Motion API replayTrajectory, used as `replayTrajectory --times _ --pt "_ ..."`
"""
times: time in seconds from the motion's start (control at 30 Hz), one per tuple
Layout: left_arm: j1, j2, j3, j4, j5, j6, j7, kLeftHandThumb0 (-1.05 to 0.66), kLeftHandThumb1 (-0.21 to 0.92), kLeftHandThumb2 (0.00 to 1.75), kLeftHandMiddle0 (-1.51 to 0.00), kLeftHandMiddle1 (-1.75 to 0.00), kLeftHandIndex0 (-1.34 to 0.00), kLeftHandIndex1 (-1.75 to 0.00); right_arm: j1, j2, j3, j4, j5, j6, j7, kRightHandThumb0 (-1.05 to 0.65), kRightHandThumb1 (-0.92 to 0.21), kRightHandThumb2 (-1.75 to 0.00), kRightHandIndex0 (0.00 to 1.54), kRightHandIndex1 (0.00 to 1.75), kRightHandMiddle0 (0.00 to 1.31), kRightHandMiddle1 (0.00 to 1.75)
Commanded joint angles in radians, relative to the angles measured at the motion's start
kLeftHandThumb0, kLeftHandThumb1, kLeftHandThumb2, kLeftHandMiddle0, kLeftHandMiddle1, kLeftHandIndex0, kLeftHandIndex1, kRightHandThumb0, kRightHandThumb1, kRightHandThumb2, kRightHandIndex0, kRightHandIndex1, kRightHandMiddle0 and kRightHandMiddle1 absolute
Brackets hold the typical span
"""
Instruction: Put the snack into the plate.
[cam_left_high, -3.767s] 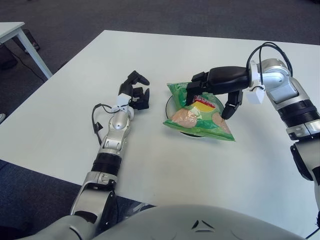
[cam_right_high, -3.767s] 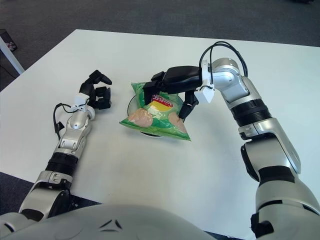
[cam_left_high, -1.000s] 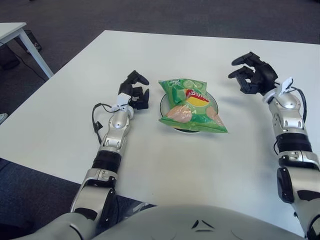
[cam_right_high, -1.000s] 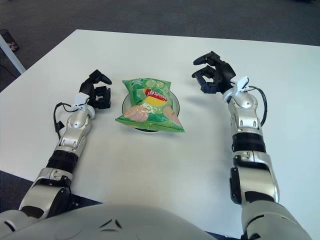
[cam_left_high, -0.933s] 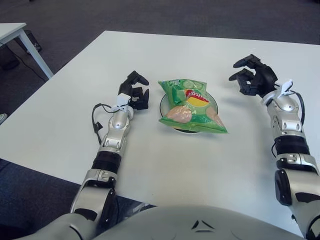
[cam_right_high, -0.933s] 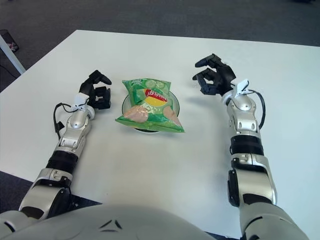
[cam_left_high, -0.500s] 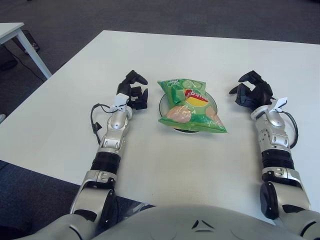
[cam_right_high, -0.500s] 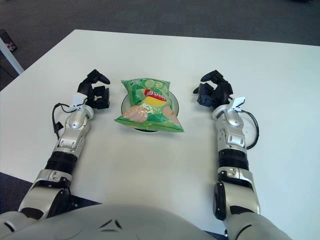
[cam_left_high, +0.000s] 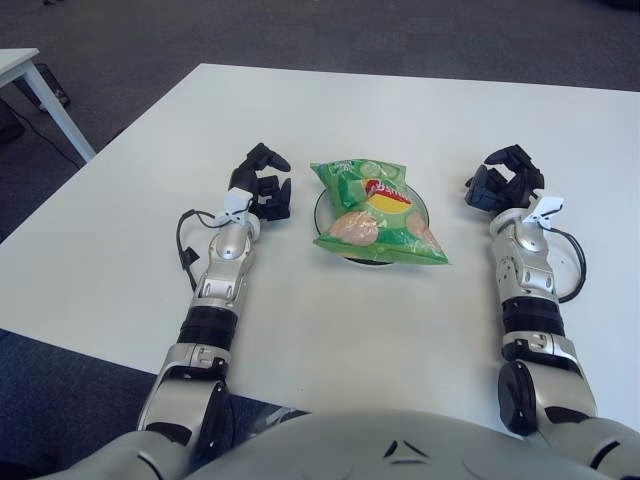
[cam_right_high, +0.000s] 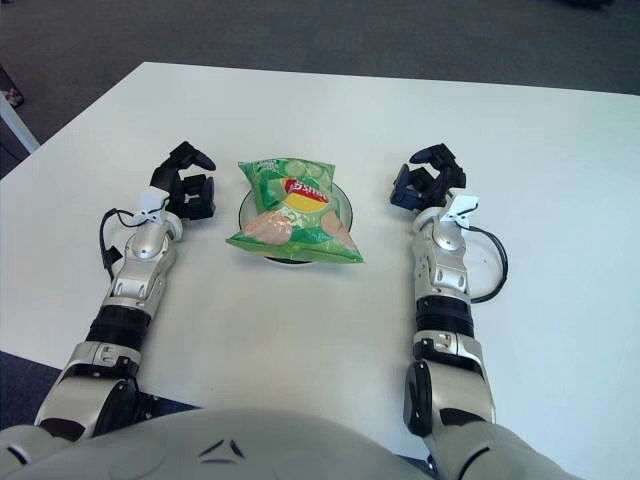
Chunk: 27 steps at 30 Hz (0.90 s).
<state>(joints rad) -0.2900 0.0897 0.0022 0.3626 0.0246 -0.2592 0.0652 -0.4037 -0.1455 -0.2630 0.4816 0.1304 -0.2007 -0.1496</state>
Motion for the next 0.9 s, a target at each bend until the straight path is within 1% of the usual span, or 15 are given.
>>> replayTrajectory --times 0.0,0.07,0.17,0.27,0.43,0.47,0.5,0.53,0.6,0.7,0.87 --pt "0.134 -0.036 -0.001 0.09 -0.007 -0.004 -0.007 -0.45 0.4 1.21 -1.2 -1.75 -0.54 -1.75 0.073 0.041 0.037 0.092 -0.043 -0.086 0.008 0.0 -0.06 -1.6 0.79 1.68 0.61 1.75" --pt "0.134 -0.036 0.001 0.092 -0.013 -0.001 -0.013 -0.45 0.41 1.2 -1.21 -1.75 -0.54 -1.75 0.083 0.026 0.057 0.105 -0.061 -0.112 0.036 0.0 -0.05 -1.61 0.8 1.71 0.6 1.75" --pt "0.131 -0.036 0.005 0.102 -0.02 0.0 -0.021 -0.45 0.41 1.2 -1.21 -1.75 -0.54 -1.75 0.087 0.015 0.073 0.125 -0.073 -0.138 0.059 0.0 -0.02 -1.66 0.84 1.73 0.61 1.75" --pt "0.128 -0.036 0.008 0.11 -0.026 0.0 -0.026 -0.45 0.41 1.2 -1.21 -1.75 -0.54 -1.75 0.09 0.012 0.084 0.136 -0.076 -0.155 0.076 0.0 0.04 -1.72 0.89 1.74 0.65 1.73" --pt "0.124 -0.045 0.015 0.117 -0.026 -0.009 -0.015 -0.45 0.4 1.21 -1.22 -1.75 -0.55 -1.75 0.098 0.014 0.092 0.136 -0.061 -0.149 0.114 0.0 0.08 -1.74 0.92 1.75 0.71 1.67" --pt "0.124 -0.047 0.016 0.116 -0.026 -0.009 -0.014 -0.45 0.39 1.22 -1.22 -1.75 -0.55 -1.75 0.099 0.014 0.092 0.134 -0.055 -0.143 0.123 -0.18 -0.06 -1.59 1.07 1.75 0.68 1.69" --pt "0.123 -0.048 0.017 0.116 -0.026 -0.008 -0.013 -0.46 0.39 1.22 -1.22 -1.75 -0.55 -1.75 0.1 0.014 0.092 0.132 -0.05 -0.139 0.13 -0.24 -0.11 -1.54 1.13 1.75 0.66 1.7" --pt "0.123 -0.049 0.017 0.116 -0.025 -0.008 -0.014 -0.46 0.38 1.23 -1.22 -1.75 -0.56 -1.75 0.101 0.015 0.09 0.13 -0.044 -0.135 0.138 -0.32 -0.18 -1.46 1.21 1.75 0.64 1.72" --pt "0.124 -0.05 0.018 0.117 -0.024 -0.009 -0.014 -0.46 0.38 1.24 -1.23 -1.75 -0.56 -1.75 0.102 0.016 0.087 0.129 -0.039 -0.132 0.145 -0.41 -0.27 -1.36 1.3 1.75 0.62 1.74" --pt "0.126 -0.051 0.018 0.115 -0.024 -0.006 -0.017 -0.46 0.38 1.24 -1.23 -1.75 -0.56 -1.75 0.103 0.018 0.077 0.124 -0.03 -0.121 0.149 -0.45 -0.32 -1.31 1.34 1.75 0.6 1.74" --pt "0.127 -0.05 0.02 0.118 -0.032 -0.002 -0.029 -0.46 0.38 1.24 -1.24 -1.75 -0.56 -1.75 0.102 0.02 0.065 0.115 -0.019 -0.094 0.141 -0.47 -0.34 -1.28 1.36 1.75 0.59 1.75"
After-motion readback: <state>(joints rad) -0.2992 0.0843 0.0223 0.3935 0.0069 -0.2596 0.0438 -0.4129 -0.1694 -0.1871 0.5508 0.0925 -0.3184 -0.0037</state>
